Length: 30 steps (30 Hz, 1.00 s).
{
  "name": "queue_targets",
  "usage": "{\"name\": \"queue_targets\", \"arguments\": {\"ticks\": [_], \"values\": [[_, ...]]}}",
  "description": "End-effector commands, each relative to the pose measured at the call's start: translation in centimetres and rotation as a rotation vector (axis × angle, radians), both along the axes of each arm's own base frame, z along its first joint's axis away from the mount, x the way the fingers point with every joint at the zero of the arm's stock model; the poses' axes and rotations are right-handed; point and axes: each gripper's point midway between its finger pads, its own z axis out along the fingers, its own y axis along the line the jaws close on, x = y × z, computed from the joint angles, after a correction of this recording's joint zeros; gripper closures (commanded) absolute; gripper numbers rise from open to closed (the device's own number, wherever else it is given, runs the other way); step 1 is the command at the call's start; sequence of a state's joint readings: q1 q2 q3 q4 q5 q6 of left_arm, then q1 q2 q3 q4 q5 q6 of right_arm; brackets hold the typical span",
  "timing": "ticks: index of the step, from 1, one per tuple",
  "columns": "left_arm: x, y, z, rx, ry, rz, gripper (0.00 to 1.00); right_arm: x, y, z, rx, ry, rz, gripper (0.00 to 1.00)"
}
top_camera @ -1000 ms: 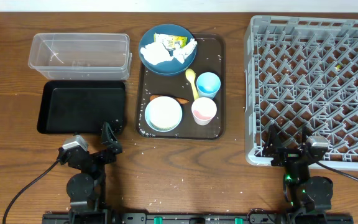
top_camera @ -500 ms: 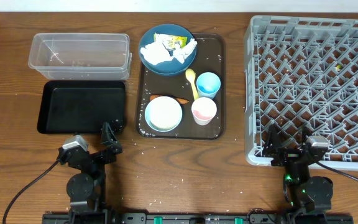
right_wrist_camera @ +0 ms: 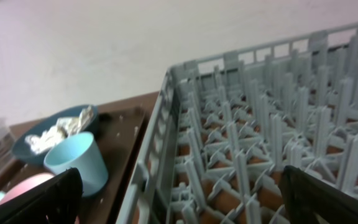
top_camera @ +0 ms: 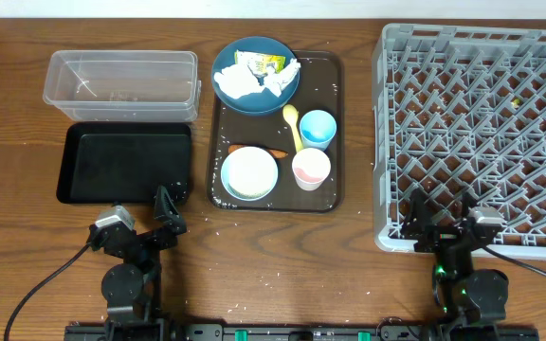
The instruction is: Sort waste into correct bins and load items into the dishwasher rack
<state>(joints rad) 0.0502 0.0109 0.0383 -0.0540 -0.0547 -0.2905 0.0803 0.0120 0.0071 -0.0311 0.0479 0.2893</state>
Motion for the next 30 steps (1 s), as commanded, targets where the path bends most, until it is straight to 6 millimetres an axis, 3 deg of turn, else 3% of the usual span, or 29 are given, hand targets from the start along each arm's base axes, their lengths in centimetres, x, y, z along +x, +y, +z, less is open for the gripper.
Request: {"name": "queue_targets", "arguments": {"ticks": [1, 6, 10, 16, 24, 27, 30], "values": [[0.0, 0.0, -1.8, 0.011, 0.041, 0.000, 0.04, 0.0, -1.0, 0.7, 0.038, -0.032, -0.055, 0.01], [0.1, -0.6, -1.9, 0.006, 0.047, -0.036, 0.04, 0.0, -0.9, 0.5, 0.038, -0.021, -0.048, 0.01], [0.4, -2.1, -0.3, 0.001, -0.018, -0.125, 0.04, 0.0, 0.0, 2.2, 0.042, -0.090, 0.005, 0.01], [-0.2, -5.3, 6.0, 0.018, -0.194, -0.305, 0.04, -1.4, 3.7, 7.1, -0.123, -0.307, 0.213, 0.01], [-1.5, -6.4, 15.9, 0.070, -0.308, -0.368, 0.04, -2.9, 3.6, 14.1, -0.197, -0.417, 0.196, 0.01], [-0.6, -7.4, 18.7, 0.098, -0.274, -0.429, 0.04, -2.6, 3.8, 16.6, -0.198, -0.394, 0.207, 0.01], [1.7, -8.0, 20.6, 0.076, -0.195, -0.478, 0.04, -1.6, 4.5, 18.7, -0.208, -0.332, 0.252, 0.01]]}}
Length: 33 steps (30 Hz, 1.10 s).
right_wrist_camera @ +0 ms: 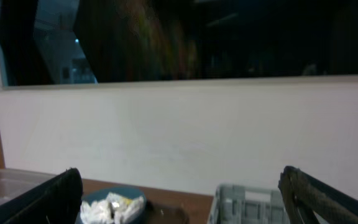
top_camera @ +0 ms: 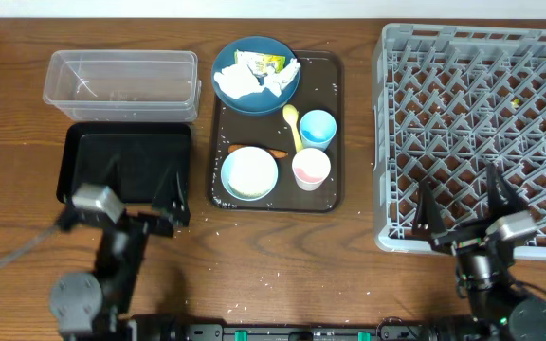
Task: Sort waste into correct bins and load items into the dishwasher rack
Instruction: 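Reach the left gripper to the blue plate and grasp the tissue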
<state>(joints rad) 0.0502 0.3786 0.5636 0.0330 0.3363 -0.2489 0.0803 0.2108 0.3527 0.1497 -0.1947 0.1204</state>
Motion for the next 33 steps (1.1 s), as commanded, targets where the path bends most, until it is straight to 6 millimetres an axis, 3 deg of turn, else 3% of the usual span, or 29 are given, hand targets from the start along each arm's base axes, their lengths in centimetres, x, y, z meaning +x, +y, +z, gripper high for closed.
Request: {"name": "queue_targets", "arguments": {"ticks": [1, 8, 15, 21, 24, 25, 30, 33], "values": [[2.3, -1.6, 1.9, 0.035, 0.075, -0.097, 0.04, 1.0, 0.8, 2.7, -0.050, 0.048, 0.037, 0.01], [10.1, -4.1, 3.5, 0.087, 0.366, -0.177, 0.04, 4.7, 2.1, 4.1, -0.101, 0.329, 0.103, 0.01], [19.9, -6.6, 1.0, 0.205, 0.657, -0.028, 0.04, 6.9, 2.4, 1.9, -0.125, 0.614, 0.125, 0.01], [27.1, -8.8, -4.7, 0.298, 0.801, 0.046, 0.04, 7.5, 2.4, -1.2, -0.159, 0.739, 0.134, 0.01], [29.9, -10.5, -8.5, 0.303, 0.824, 0.015, 0.04, 7.4, 2.4, -2.6, -0.159, 0.801, 0.138, 0.01], [30.9, -11.3, -10.9, 0.309, 0.849, 0.003, 0.04, 7.2, 2.4, -3.3, -0.160, 0.832, 0.136, 0.01], [31.8, -12.6, -17.2, 0.324, 0.954, -0.045, 0.04, 7.0, 2.0, -4.6, -0.164, 0.887, 0.119, 0.00], [32.5, -12.9, -20.0, 0.328, 0.985, -0.050, 0.04, 7.1, 2.0, -4.9, -0.164, 0.902, 0.121, 0.01]]}}
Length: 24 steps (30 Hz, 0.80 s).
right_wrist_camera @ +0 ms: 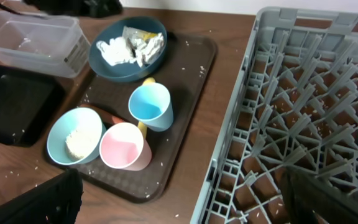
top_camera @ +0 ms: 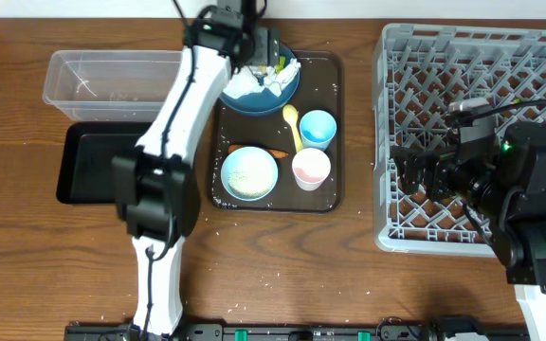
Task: Sort waste into correct bins and load items into the dishwasher rack
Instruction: 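Reach the left gripper to the blue plate and grasp the tissue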
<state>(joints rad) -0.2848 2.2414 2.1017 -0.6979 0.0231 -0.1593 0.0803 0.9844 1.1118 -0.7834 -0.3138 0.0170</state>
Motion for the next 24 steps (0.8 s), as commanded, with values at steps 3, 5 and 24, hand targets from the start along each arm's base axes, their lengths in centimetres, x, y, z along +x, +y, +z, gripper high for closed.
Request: {"name": "queue_targets", "arguments": {"ticks": [3, 5, 24], "values": [[1.2, -0.8, -2.0, -0.036, 0.009, 0.028, 0.04, 0.5, -0.5, 0.1, -0.017, 0.000, -0.011, 0.01], [1.6, -0.9, -3.2, -0.070, 0.024, 0.079, 0.04, 0.6, -0.5, -0.1, -0.017, 0.006, -0.011, 0.01], [3.5, -0.4, -13.3, -0.105, 0.088, 0.290, 0.04, 1.2, -0.4, -1.9, -0.022, 0.075, -0.010, 0.01]]}}
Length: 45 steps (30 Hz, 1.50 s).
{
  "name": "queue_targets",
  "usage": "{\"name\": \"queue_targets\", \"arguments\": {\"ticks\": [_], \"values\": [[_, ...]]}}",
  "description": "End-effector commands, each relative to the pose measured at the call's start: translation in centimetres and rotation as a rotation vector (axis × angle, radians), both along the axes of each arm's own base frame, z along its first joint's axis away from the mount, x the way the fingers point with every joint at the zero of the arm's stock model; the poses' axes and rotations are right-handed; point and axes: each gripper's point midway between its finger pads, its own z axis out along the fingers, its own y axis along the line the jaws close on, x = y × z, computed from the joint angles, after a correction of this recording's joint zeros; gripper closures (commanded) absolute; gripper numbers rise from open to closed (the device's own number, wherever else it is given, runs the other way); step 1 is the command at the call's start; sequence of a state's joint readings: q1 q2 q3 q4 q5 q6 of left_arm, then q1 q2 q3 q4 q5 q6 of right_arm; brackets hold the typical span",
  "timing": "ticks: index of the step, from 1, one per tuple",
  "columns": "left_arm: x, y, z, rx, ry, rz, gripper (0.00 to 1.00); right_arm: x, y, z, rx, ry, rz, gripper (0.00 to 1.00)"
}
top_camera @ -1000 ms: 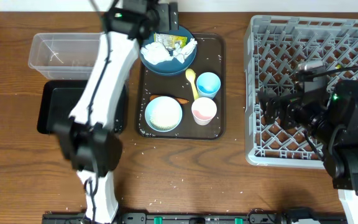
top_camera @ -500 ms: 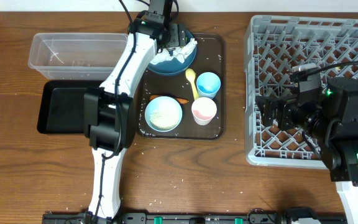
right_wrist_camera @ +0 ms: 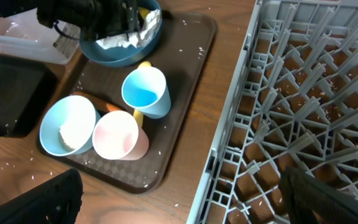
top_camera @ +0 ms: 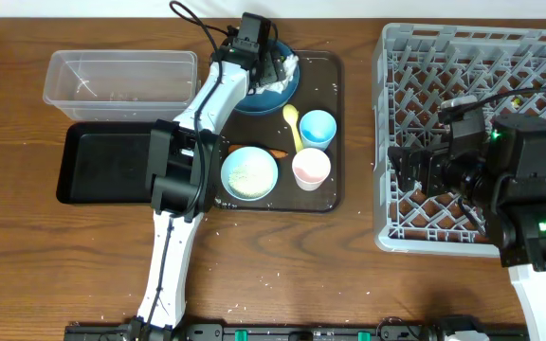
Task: Sort waste into correct bins and load items into the dishwasher rack
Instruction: 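Reach the left gripper to the blue plate and grasp the tissue, then carry the tissue left and drop it into the clear bin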
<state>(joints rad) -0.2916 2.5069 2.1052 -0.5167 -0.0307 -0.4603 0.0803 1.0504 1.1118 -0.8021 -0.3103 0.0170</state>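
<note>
A dark blue bowl [top_camera: 271,93] at the back of the brown tray [top_camera: 328,194] holds white crumpled paper [right_wrist_camera: 118,41] and a yellow wrapper. My left gripper [top_camera: 265,59] is down in that bowl over the waste; its jaws are hidden by the wrist. On the tray also stand a blue cup [right_wrist_camera: 145,93], a pink cup [right_wrist_camera: 120,135] and a light blue bowl [right_wrist_camera: 67,124] with crumbs. A yellow spoon [top_camera: 292,123] and an orange scrap [top_camera: 275,152] lie between them. My right gripper [right_wrist_camera: 185,205] hovers open and empty over the left edge of the grey dishwasher rack [top_camera: 482,95].
A clear plastic bin [top_camera: 121,80] stands at the back left, with a black tray bin [top_camera: 121,166] in front of it. White crumbs are scattered on the wooden table and the tray. My left arm stretches from the front edge across the black bin's right side.
My left gripper was at the far rim of the dark blue bowl and is now lower, in among the waste. My right gripper has shifted slightly closer to the rack's left edge.
Both arms were folded at the table's front edge, then lifted up from there. Later the left arm reached out to the dark blue bowl and the right hung open over the rack. Now the left gripper is in the bowl.
</note>
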Motion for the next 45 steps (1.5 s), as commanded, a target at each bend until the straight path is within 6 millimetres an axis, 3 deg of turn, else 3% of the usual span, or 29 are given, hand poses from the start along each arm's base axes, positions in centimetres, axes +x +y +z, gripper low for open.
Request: {"name": "queue_targets", "arguments": {"ticks": [1, 6, 12, 16, 21, 29, 33, 38, 42, 45], "values": [[0.4, 0.0, -1.1, 0.004, 0.001, 0.020, 0.04, 0.5, -0.4, 0.2, -0.014, -0.005, -0.007, 0.01], [0.0, 0.1, -2.5, 0.013, 0.029, 0.019, 0.08, 0.7, -0.4, -0.3, -0.015, 0.013, -0.007, 0.01], [-0.4, 0.0, -2.7, 0.009, 0.047, 0.014, 0.73, 0.9, -0.4, -0.6, -0.016, 0.022, -0.007, 0.01], [-0.8, 0.2, -2.2, 0.013, 0.062, 0.014, 0.92, 0.8, -0.4, -0.6, -0.016, 0.022, -0.007, 0.01], [-1.3, 0.3, 1.0, 0.009, 0.048, 0.014, 0.94, 0.8, -0.4, -0.6, -0.015, 0.022, -0.007, 0.01], [-3.3, 1.0, 12.4, -0.014, -0.047, 0.005, 0.94, 0.8, -0.4, -0.6, -0.013, 0.024, -0.009, 0.01], [-5.1, 1.7, 16.6, -0.003, -0.075, -0.013, 0.94, 0.8, -0.3, -0.6, -0.010, 0.024, -0.006, 0.01], [-6.9, 3.5, 18.8, 0.002, -0.057, 0.009, 0.94, 0.7, -0.1, -0.5, -0.001, 0.025, 0.004, 0.01], [-7.5, 5.6, 18.9, 0.012, -0.026, 0.045, 0.94, 0.7, -0.1, -0.5, -0.001, 0.025, 0.005, 0.02], [-7.2, 8.4, 18.9, 0.036, -0.023, 0.104, 0.94, 0.7, -0.1, -0.5, -0.001, 0.025, 0.004, 0.01]]}}
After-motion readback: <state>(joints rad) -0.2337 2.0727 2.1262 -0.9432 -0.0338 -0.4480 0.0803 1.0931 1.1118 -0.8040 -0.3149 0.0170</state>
